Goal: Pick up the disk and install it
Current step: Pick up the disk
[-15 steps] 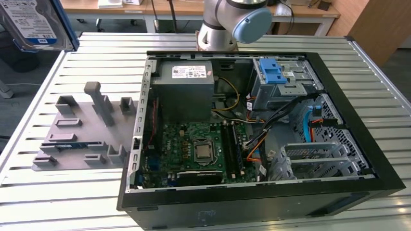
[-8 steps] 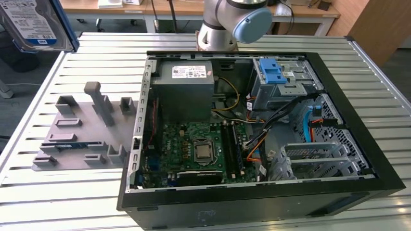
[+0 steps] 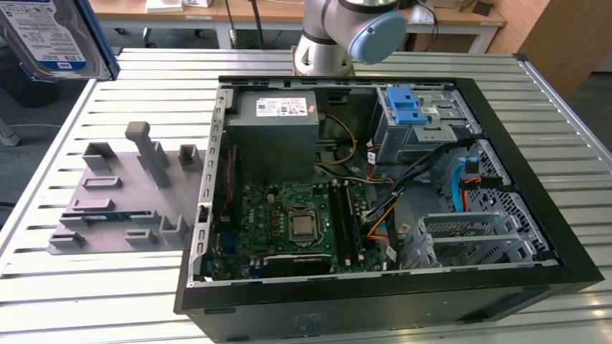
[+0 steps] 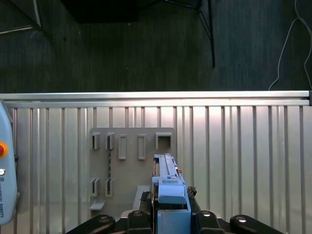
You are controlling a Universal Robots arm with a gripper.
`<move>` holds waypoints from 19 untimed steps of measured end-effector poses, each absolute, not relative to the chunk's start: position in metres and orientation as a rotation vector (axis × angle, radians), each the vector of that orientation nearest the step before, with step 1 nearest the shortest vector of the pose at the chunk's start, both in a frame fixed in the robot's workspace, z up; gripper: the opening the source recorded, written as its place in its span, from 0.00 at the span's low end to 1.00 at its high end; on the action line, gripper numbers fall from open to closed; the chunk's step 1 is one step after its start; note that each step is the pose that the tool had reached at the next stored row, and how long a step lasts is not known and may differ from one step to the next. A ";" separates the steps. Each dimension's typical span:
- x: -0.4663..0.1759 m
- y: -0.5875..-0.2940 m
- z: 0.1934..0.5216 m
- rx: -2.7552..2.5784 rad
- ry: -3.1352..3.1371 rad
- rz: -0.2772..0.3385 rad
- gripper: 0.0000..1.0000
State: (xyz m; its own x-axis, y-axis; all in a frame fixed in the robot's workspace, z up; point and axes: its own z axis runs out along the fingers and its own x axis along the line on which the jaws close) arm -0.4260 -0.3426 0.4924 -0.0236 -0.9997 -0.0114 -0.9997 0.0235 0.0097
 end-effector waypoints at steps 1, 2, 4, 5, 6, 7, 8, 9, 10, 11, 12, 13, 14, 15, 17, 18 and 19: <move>-0.424 -0.343 0.492 -2.194 2.246 0.023 0.36; -0.423 -0.343 0.492 -2.194 2.247 0.024 0.36; -0.419 -0.344 0.492 -2.194 2.246 0.024 0.36; -0.418 -0.345 0.492 -2.194 2.247 0.024 0.36; -0.416 -0.345 0.492 -2.194 2.247 0.024 0.36; -0.415 -0.346 0.492 -2.194 2.247 0.024 0.36; -0.414 -0.347 0.492 -2.194 2.247 0.024 0.36; -0.414 -0.349 0.492 -2.194 2.247 0.024 0.36; -0.413 -0.351 0.492 -2.195 2.247 0.024 0.36; -0.412 -0.352 0.492 -2.194 2.247 0.024 0.36; -0.412 -0.354 0.492 -2.194 2.247 0.024 0.36; -0.411 -0.356 0.492 -2.194 2.247 0.024 0.36; -0.410 -0.358 0.492 -2.195 2.247 0.024 0.36; -0.410 -0.360 0.492 -2.194 2.247 0.024 0.36; -0.409 -0.364 0.492 -2.194 2.247 0.024 0.36; -0.408 -0.366 0.492 -2.194 2.247 0.024 0.36; -0.408 -0.368 0.492 -2.194 2.247 0.024 0.36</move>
